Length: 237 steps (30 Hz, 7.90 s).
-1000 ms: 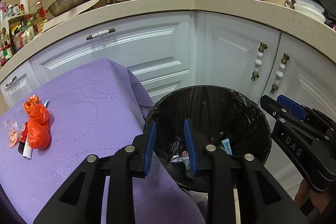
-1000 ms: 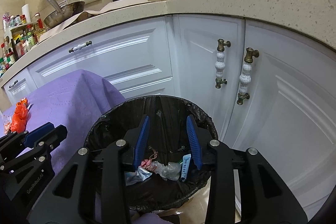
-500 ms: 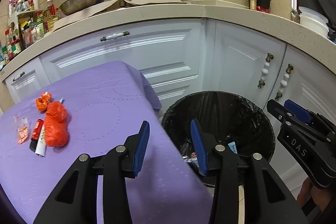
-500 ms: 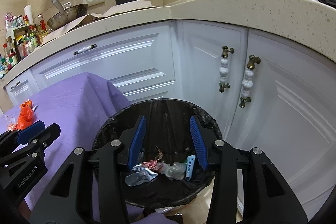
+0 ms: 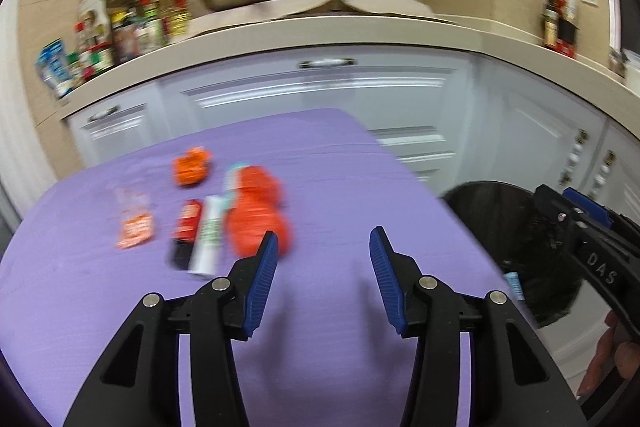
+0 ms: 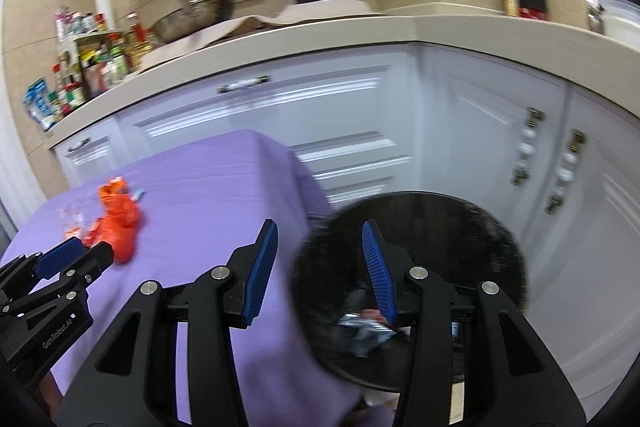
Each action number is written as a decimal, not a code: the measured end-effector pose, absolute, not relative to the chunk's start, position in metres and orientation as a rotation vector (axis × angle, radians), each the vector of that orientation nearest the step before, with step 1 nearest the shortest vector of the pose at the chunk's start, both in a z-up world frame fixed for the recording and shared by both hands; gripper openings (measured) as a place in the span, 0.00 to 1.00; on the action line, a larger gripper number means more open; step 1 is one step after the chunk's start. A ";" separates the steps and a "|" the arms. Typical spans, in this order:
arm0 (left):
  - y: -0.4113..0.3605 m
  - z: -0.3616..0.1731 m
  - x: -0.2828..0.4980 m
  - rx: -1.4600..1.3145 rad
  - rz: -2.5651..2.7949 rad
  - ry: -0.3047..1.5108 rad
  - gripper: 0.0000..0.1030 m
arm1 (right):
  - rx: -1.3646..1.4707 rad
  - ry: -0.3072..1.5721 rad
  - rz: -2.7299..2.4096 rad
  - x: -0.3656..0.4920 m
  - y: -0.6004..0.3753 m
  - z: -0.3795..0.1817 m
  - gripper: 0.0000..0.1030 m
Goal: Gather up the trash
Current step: 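Grasp the clear snack bag with the left tool while the right tool grasps the orange bags, then carry snack bag and orange bags over the black bin and open both tools, then move both open tools back over the table toward the remaining items, then grasp the white tube with the right tool while the left tool grasps the red bottle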
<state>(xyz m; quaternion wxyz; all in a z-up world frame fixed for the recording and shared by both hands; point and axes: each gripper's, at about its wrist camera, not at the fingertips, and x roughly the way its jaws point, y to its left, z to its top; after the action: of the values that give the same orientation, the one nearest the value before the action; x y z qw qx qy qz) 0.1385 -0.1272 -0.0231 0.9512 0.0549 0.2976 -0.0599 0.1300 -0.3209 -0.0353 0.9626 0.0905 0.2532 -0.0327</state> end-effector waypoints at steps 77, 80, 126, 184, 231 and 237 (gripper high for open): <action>0.046 -0.031 0.184 0.027 0.045 0.702 0.09 | 0.089 0.676 0.212 0.203 -0.152 -0.040 0.34; 0.046 -0.027 0.173 0.018 0.053 0.691 0.09 | 0.091 0.662 0.204 0.191 -0.158 -0.038 0.34; -0.175 -0.013 0.111 0.112 -0.302 0.615 0.09 | 0.157 0.553 -0.119 0.084 -0.358 -0.038 0.34; -0.296 -0.043 0.171 0.162 -0.327 0.668 0.52 | 0.220 0.539 -0.277 0.124 -0.449 -0.063 0.48; 0.099 -0.041 0.154 -0.047 0.227 0.721 0.52 | 0.020 0.715 0.211 0.208 -0.091 -0.048 0.47; 0.110 -0.044 0.153 -0.074 0.204 0.730 0.52 | -0.015 0.783 0.193 0.219 -0.075 -0.058 0.44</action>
<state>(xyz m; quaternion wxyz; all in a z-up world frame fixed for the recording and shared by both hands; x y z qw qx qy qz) 0.1531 0.1098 -0.0436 0.9284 -0.0362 0.3562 0.0994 0.2194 -0.0747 -0.0576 0.9197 -0.0074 0.3811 0.0939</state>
